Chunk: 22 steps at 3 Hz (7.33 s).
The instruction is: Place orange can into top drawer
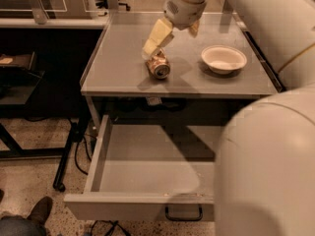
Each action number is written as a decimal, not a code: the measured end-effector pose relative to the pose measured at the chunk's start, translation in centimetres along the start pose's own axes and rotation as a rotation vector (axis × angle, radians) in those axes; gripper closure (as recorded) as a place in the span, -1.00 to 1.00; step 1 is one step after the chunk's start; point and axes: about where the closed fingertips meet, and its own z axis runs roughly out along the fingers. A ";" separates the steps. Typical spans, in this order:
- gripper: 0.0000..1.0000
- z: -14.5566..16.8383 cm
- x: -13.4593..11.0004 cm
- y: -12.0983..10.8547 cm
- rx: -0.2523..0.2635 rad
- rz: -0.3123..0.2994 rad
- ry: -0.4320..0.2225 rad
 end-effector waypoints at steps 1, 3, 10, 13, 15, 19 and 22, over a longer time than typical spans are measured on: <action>-1.00 0.2 -3.7 -0.2 -0.029 0.044 -0.043; -1.00 2.0 -7.1 -0.9 -0.031 0.099 -0.066; 0.15 10.2 -7.2 -5.0 -0.026 0.209 -0.036; 1.00 6.8 -7.3 -4.8 -0.068 0.131 -0.152; 1.00 -0.8 -1.3 -2.1 -0.117 -0.003 -0.271; 1.00 -3.3 3.8 6.7 -0.160 0.019 -0.219; 1.00 -0.7 7.3 11.0 -0.175 0.076 -0.173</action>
Offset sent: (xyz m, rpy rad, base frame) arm 0.0601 0.0326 0.0378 0.0834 0.0307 -0.0848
